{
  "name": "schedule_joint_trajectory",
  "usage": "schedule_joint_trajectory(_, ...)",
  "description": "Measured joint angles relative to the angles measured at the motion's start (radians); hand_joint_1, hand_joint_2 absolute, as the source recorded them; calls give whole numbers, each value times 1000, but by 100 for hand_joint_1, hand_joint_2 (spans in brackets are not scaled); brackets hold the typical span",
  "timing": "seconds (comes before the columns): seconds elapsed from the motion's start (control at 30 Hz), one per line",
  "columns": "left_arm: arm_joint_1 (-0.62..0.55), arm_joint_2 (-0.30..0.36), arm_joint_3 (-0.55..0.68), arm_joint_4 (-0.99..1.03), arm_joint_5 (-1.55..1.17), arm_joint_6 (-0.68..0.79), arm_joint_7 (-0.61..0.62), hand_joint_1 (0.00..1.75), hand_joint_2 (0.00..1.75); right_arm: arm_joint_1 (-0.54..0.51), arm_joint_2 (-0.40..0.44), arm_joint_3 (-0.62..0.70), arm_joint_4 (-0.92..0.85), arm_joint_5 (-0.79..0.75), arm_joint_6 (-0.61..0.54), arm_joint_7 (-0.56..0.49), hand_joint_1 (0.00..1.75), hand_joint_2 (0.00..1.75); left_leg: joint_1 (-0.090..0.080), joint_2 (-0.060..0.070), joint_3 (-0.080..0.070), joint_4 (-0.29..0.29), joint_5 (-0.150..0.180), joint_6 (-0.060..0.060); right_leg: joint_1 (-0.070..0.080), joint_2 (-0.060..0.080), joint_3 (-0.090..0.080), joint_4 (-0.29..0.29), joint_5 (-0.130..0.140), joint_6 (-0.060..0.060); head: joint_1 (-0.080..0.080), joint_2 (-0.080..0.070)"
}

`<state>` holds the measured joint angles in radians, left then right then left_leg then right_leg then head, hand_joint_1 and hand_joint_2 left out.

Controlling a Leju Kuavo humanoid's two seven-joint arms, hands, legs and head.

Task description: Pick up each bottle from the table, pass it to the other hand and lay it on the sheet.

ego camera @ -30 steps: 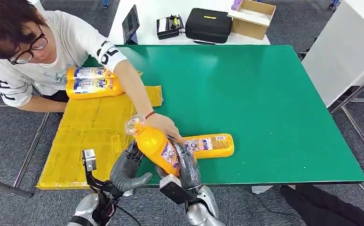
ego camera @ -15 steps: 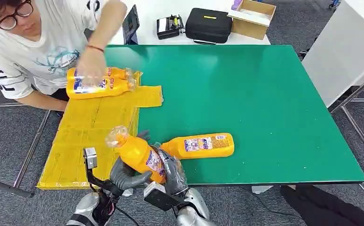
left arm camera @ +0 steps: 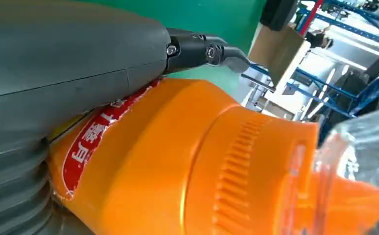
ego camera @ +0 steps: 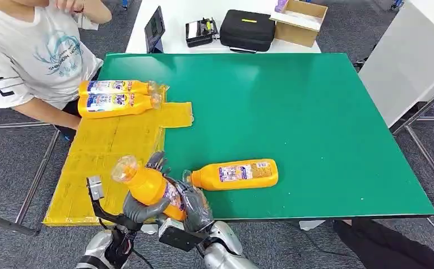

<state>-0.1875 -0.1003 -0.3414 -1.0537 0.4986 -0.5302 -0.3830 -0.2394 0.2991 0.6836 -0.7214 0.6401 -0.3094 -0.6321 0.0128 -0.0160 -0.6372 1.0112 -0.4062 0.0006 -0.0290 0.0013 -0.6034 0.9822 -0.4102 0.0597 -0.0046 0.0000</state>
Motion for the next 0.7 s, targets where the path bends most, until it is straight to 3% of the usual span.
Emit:
schedule_joint_trajectory(0.23, 19, -6, 19, -43, -9, 9, 1, 175, 175, -9, 2, 7, 8, -4, -2, 11, 175, 175, 0, 0, 0, 0, 0, 0, 0, 0, 0, 0, 0, 0, 0, 0)
schedule_joint_trajectory(0.27, 21, -6, 19, -51, -16, 13, 1, 175, 175, -10, 3, 8, 8, -4, -4, 13, 162, 175, 0, 0, 0, 0, 0, 0, 0, 0, 0, 0, 0, 0, 0, 0)
schedule_joint_trajectory(0.3, 23, -7, 19, -57, -23, 15, 1, 175, 175, -11, 3, 10, 8, -4, -8, 14, 124, 175, 0, 0, 0, 0, 0, 0, 0, 0, 0, 0, 0, 0, 0, 0)
schedule_joint_trajectory(0.6, 20, -20, 23, -140, -120, 92, -17, 175, 175, -23, 3, 8, -56, 1, -85, 59, 124, 175, 0, 0, -1, 0, 0, 0, 0, 0, 0, 0, 0, 0, 0, 0)
schedule_joint_trajectory(0.63, 20, -22, 24, -146, -121, 95, -17, 175, 175, -23, 3, 8, -64, 3, -85, 63, 108, 175, 0, 0, -1, 0, 0, 0, 0, 0, 0, 0, 0, 0, 0, 0)
schedule_joint_trajectory(0.7, 20, -24, 25, -155, -122, 98, -16, 175, 175, -23, 3, 7, -74, 4, -85, 66, 14, 175, 0, 0, -1, 0, 0, 0, 0, 0, 0, 0, 0, 0, 0, 0)
